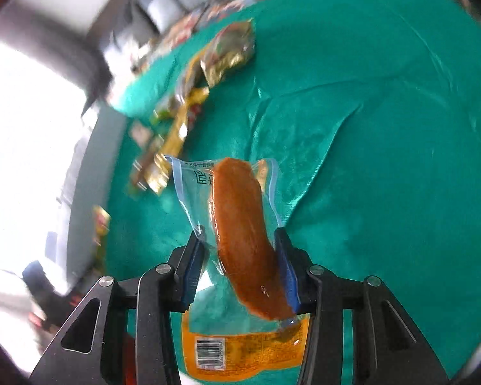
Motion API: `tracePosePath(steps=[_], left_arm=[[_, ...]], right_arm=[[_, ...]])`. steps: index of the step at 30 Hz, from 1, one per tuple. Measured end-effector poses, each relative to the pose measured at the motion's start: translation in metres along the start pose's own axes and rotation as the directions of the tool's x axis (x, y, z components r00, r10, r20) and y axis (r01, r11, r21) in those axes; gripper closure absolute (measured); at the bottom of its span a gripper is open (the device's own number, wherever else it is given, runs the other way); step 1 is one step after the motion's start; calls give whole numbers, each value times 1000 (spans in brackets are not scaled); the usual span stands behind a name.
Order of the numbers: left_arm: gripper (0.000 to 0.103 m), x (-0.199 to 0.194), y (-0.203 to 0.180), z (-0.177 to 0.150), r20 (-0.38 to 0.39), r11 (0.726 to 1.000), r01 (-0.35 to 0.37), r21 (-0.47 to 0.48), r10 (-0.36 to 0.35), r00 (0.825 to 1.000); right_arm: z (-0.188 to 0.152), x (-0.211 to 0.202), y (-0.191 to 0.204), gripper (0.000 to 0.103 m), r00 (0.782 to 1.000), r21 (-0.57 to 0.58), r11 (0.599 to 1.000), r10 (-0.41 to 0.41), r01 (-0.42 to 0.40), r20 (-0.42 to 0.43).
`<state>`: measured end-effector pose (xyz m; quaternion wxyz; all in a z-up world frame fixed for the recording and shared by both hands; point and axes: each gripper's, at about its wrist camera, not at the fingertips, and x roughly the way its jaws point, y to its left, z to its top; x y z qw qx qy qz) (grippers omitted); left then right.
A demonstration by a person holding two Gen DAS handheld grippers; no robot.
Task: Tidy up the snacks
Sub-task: 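Grasp the yellow cartoon pouch with the left gripper and lift it toward the box, then drop the yellow pouch into the box with the left gripper while the right drops the sausage pack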
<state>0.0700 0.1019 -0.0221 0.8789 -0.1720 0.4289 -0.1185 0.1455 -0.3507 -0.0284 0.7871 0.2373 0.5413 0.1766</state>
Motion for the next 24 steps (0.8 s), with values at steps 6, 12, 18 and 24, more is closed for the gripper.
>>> tracePosePath(steps=[6,12,18,24], left_arm=[[66,-59,19,32,132,991,84,-104,-70,989],[66,-125,93,70,238,980,-38,-197,86,967],[57,-155,173,80,206,918,-300,-259,356,911],[19,-155,225,57,102,805,-503,-315,555,825]], right_arm=[[4,3,53,58,986,7,987,163,-163,31],[18,45,215,57,922,-124,913,387,-387,-30],[-8,107,374,48,859,-225,829,488,-511,-155],[-46,186,452,30,913,-288,871,343,-397,-220]])
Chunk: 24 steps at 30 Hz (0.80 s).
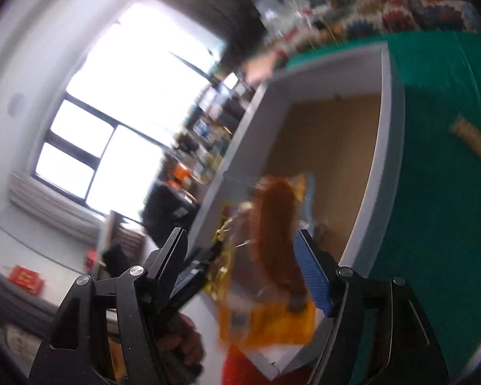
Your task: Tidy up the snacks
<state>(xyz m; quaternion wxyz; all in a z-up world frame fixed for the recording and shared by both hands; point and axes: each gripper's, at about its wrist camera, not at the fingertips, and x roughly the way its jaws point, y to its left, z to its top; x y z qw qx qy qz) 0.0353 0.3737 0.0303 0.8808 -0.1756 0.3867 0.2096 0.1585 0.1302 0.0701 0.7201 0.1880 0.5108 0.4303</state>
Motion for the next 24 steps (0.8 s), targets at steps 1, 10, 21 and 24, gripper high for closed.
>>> tracePosePath(steps=[1,10,21,24], left_arm=[[18,-2,2,-5,6,1000,-5,-2,5,1000],[2,-45,-68,-28,76,988,135,77,-140,987],[0,-37,-271,-95,-138,862,401,310,-376,916],[0,-4,-303,-118,-204,865,385,322,-333,920]], right_arm=[[-3,6,-1,30,1000,-8,1000,-26,26,-2],[-58,-71,-111,31,829,-240,795,-513,557,223],[-138,-251,-319,31,477,183,514,-853,838,211],[-146,-273,-334,31,458,231,499,-864,835,210]])
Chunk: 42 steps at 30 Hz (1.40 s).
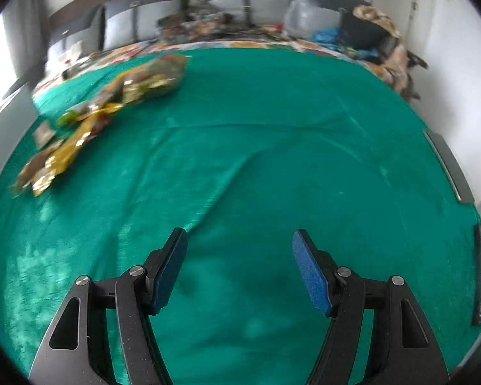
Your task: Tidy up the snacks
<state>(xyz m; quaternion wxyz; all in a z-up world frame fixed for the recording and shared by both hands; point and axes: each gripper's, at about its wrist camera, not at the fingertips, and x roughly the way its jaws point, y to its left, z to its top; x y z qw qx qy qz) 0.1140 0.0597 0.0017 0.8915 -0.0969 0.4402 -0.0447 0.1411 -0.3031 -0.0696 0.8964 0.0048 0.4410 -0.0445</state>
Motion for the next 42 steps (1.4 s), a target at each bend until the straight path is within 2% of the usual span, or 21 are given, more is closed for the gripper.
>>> tracePosePath(steps=[4,6,11,12,17,42], left_arm=[[1,50,-14,-6,-56,998,-65,23,66,996],[1,67,-15,-7,-60,995,-92,37,94,994],[1,100,-12,-12,-67,986,-144,86,150,986],[1,100,-13,-13,-45,980,-167,104,172,984],[0,101,-14,-16,-22,981,-153,124,157,987],[0,102,-14,-17,-22,980,-156,123,159,987]], right_arm=[[-5,5,-11,30,1000,13,1000,2,-2,-1],[-12,-10,-18,28,1000,16,1000,8,-8,17],[-9,-7,-15,20,1000,12,1000,15,-15,8],[-10,-7,-14,19,1000,10,1000,13,-13,7],[-11,-8,-14,17,1000,16,1000,7,-7,5],[-11,-9,-17,16,1000,16,1000,7,-7,5]])
